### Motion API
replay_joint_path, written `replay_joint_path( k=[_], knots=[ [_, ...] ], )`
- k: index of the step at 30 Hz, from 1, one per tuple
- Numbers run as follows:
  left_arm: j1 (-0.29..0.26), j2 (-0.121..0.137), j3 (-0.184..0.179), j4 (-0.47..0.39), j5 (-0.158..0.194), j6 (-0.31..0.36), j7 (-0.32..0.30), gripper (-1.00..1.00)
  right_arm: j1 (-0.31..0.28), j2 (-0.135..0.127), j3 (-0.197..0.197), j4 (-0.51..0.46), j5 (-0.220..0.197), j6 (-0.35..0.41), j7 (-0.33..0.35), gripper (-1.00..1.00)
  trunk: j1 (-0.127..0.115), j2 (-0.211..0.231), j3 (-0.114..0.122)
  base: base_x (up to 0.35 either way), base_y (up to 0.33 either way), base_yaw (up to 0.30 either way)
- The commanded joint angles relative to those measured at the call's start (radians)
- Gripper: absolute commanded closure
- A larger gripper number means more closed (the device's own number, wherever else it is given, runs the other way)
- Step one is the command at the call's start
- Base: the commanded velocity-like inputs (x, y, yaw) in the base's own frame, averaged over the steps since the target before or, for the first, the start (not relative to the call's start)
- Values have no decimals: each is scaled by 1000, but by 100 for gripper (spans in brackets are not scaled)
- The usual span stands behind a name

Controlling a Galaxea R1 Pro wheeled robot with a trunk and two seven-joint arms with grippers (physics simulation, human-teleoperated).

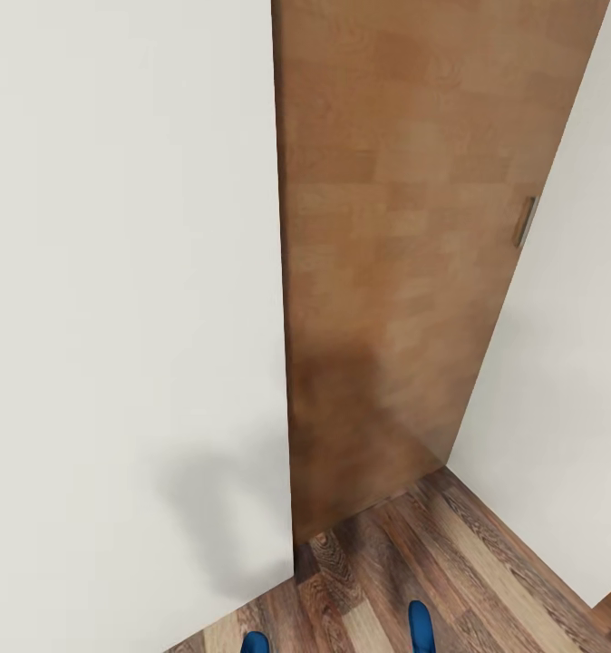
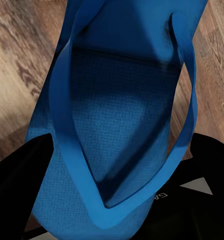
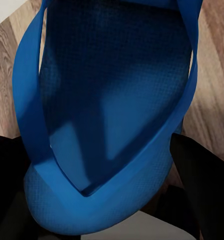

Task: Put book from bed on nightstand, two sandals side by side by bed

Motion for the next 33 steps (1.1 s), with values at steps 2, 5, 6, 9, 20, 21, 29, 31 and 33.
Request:
replay_joint_path(
  k=[2, 5, 6, 9, 20, 21, 29, 31, 33],
  knots=[
    [-1, 0, 7, 1, 0, -1, -4, 100, -1, -1, -9, 1, 9, 2, 2, 100, 0, 0, -1, 0, 0, 0],
    [-1, 0, 7, 1, 0, -1, -4, 100, -1, -1, -9, 1, 9, 2, 2, 100, 0, 0, -1, 0, 0, 0],
    [-1, 0, 8, 1, 1, -1, -4, 100, -1, -1, -9, 1, 9, 2, 2, 100, 0, 0, -1, 0, 0, 0],
    [-1, 0, 8, 1, 0, -1, -4, 100, -1, -1, -9, 1, 9, 2, 2, 100, 0, 0, -1, -126, 0, 0],
    [-1, 4, 10, 1, 3, -1, -5, 100, -1, -1, -9, 1, 10, 2, 2, 100, 0, 0, -1, -123, 0, 114],
    [-1, 15, 11, 1, 4, -1, -5, 100, -1, -1, -9, 1, 10, 2, 2, 100, 0, 0, -1, -6, 0, 265],
    [-1, 65, 13, -26, 3, 2, -6, 100, -1, -1, -9, 1, 10, 2, 2, 100, 0, 0, -1, -1, 0, 180],
    [-1, 72, 13, -33, 3, 2, -7, 100, -1, 0, -9, 2, 10, 2, 2, 100, 0, 0, -1, 0, 0, 22],
    [-1, 76, 13, -37, 3, 2, -8, 100, -1, 2, -9, 3, 11, 3, 2, 100, 0, 0, -1, 0, 0, 7]
  ],
)
